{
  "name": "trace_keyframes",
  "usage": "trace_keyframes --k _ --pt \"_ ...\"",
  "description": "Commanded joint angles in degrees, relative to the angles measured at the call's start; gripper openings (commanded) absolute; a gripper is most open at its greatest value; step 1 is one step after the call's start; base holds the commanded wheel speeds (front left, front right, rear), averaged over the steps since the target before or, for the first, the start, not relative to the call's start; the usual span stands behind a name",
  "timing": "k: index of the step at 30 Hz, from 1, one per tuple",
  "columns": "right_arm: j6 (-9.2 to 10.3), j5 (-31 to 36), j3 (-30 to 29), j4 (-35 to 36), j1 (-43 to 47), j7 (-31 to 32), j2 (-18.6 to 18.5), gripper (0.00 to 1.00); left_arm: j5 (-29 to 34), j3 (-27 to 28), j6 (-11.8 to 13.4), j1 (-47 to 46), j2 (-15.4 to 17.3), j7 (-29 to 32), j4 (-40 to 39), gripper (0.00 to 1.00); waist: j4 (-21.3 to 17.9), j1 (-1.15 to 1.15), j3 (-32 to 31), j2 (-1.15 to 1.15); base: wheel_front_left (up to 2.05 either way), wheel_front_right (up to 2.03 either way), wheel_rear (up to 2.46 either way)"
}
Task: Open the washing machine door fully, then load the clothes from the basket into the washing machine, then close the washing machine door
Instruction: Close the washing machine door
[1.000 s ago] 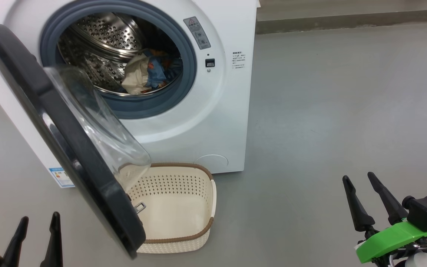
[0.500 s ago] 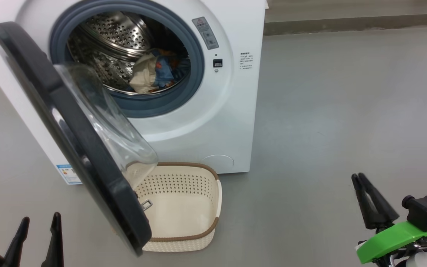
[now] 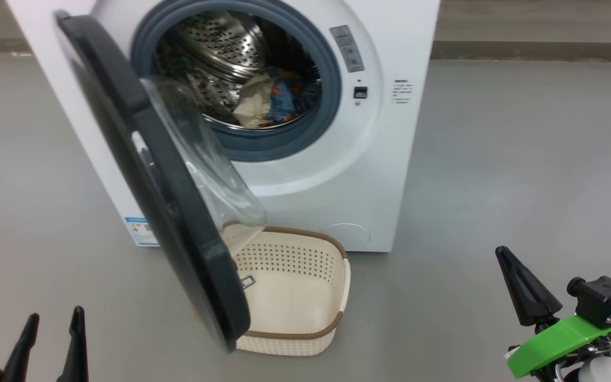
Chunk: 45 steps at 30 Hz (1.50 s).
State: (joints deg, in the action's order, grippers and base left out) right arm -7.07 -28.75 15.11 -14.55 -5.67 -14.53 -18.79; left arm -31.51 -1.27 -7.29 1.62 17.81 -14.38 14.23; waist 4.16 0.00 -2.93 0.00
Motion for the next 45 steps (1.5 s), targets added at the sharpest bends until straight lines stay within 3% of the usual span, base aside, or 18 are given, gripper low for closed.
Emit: trace_keyframes --k 1,26,38,45 --pt "-0.42 -0.5 1.4 1.5 -2.8 -0.5 -1.9 0.00 0.9 2.4 -0.2 -1.2 1.4 -0.6 -0.9 1.00 2.8 0.00 -0.2 0.00 0.00 0.00 0.00" --pt "-0.42 0.2 8.9 7.5 -13.3 -0.5 -2.3 0.00 0.4 1.5 -0.2 -1.7 1.7 -0.6 -0.5 1.00 20.2 0.00 -0.8 0.00 0.00 0.00 0.00" --pt "-0.42 0.7 16.4 11.0 -20.9 -0.5 -0.6 0.00 0.0 1.1 -0.2 -2.0 1.7 -0.6 -0.9 1.00 23.3 0.00 -0.8 0.00 0.00 0.00 0.00" --pt "-0.42 0.6 24.0 11.6 -26.6 -0.5 1.3 0.00 0.2 1.6 -0.2 -2.0 1.0 -0.6 -1.4 1.00 23.8 0.00 -0.3 0.00 0.00 0.00 0.00"
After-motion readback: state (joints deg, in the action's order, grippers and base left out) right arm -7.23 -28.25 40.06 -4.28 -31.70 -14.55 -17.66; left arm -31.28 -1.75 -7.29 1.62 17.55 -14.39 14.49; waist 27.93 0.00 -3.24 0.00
